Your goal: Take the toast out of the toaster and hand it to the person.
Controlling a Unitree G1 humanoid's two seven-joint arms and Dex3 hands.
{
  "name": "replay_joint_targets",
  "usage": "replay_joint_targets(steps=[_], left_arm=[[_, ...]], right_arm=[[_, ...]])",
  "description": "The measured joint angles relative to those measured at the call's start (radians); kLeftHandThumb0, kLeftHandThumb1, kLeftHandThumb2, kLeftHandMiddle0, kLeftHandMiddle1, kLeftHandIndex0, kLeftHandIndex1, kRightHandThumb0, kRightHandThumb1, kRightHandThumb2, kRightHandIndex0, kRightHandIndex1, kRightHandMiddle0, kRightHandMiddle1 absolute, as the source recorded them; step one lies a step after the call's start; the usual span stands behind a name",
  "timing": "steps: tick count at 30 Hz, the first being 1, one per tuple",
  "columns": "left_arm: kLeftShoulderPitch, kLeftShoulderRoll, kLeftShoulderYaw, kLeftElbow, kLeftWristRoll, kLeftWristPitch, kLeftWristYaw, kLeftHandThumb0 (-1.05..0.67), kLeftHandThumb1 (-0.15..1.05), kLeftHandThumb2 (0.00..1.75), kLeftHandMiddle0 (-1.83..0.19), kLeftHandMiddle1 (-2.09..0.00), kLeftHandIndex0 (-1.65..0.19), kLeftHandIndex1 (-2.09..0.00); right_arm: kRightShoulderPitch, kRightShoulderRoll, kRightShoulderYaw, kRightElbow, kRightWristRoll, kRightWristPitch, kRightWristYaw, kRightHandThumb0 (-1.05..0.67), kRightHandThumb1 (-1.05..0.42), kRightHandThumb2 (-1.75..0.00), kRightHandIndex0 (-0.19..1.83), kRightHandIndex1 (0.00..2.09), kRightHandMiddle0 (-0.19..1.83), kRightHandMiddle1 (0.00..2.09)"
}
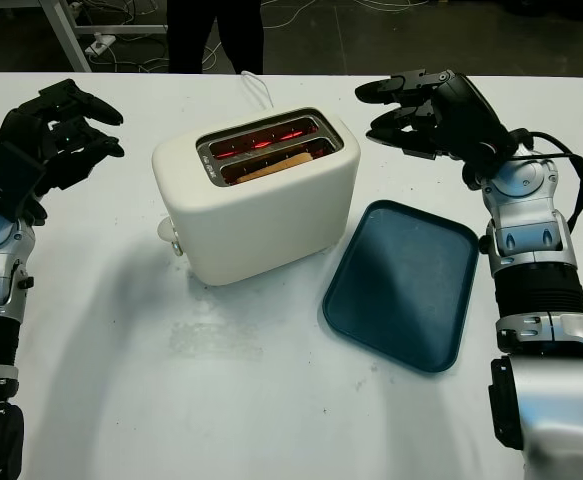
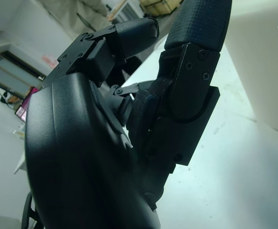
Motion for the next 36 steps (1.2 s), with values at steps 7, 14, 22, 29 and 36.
replay_joint_targets(steps=[7, 14, 22, 29, 36], left_arm=[[0.0, 0.0, 0.0, 0.0, 0.0, 0.0, 0.0, -1.05, 0.92, 0.18, -0.66, -1.24, -0.54, -1.23], [0.0, 0.0, 0.0, 0.0, 0.0, 0.0, 0.0, -1.05, 0.92, 0.17, -0.66, -1.24, -0.55, -1.22], [0.0, 0.0, 0.0, 0.0, 0.0, 0.0, 0.0, -1.05, 0.92, 0.17, -0.66, -1.24, -0.55, -1.22], [0.0, 0.0, 0.0, 0.0, 0.0, 0.0, 0.0, -1.05, 0.92, 0.18, -0.65, -1.24, -0.54, -1.22], [0.0, 0.0, 0.0, 0.0, 0.0, 0.0, 0.0, -1.05, 0.92, 0.18, -0.65, -1.25, -0.54, -1.23]], right_arm=[[0.0, 0.0, 0.0, -0.001, 0.0, 0.0, 0.0, -0.29, -0.92, -0.05, 0.59, 0.59, 0.8, 0.0], [0.0, 0.0, 0.001, -0.004, -0.001, 0.005, 0.0, -0.31, -0.92, -0.04, 0.62, 0.6, 0.81, 0.01], [0.0, 0.0, 0.004, 0.001, -0.001, -0.005, 0.0, -0.29, -0.92, -0.05, 0.61, 0.61, 0.81, 0.01], [-0.001, 0.0, 0.004, 0.002, -0.001, -0.008, 0.0, -0.29, -0.92, -0.05, 0.61, 0.62, 0.81, 0.01], [-0.001, 0.0, 0.005, 0.002, -0.003, -0.009, 0.0, -0.29, -0.92, -0.05, 0.61, 0.6, 0.81, 0.01]])
